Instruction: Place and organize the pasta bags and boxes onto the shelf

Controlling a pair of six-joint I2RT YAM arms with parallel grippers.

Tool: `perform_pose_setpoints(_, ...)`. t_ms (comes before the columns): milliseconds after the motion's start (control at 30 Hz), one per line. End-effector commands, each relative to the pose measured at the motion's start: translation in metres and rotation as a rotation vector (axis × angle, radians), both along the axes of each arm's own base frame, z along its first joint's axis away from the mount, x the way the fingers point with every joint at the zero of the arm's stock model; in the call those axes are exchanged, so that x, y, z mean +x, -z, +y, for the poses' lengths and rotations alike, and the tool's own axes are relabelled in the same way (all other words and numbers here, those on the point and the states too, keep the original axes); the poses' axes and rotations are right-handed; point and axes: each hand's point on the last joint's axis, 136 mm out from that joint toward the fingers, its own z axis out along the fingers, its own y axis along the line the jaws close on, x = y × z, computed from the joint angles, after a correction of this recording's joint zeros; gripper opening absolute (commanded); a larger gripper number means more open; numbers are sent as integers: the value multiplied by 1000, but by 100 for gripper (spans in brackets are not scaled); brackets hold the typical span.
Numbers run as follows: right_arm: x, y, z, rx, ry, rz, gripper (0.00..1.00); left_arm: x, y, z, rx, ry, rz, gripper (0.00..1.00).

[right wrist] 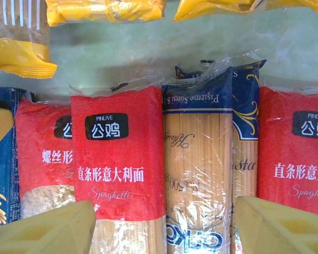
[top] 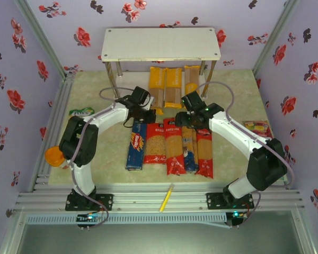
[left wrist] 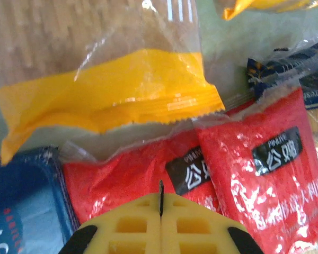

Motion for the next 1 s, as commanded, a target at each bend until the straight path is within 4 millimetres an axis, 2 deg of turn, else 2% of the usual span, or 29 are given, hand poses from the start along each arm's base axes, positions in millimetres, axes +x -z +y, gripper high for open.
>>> perform_pose_setpoints(0, 0, -11, -7, -15, 13, -38, 71, 18, -3, -8, -16, -21, -25, 2)
perform_pose_setpoints(267, 0, -11, -12, -24, 24, -37, 71, 33, 5, -13, -4, -26, -38, 2)
perform_pose_setpoints(567, -1, -8, -17, -30, 34, -32, 71, 57, 8, -6, 10, -45, -54, 2)
perform_pose_setpoints(967, -1, -6, -19, -29, 41, -28, 71, 79, -6, -10, -16, -64, -91, 3)
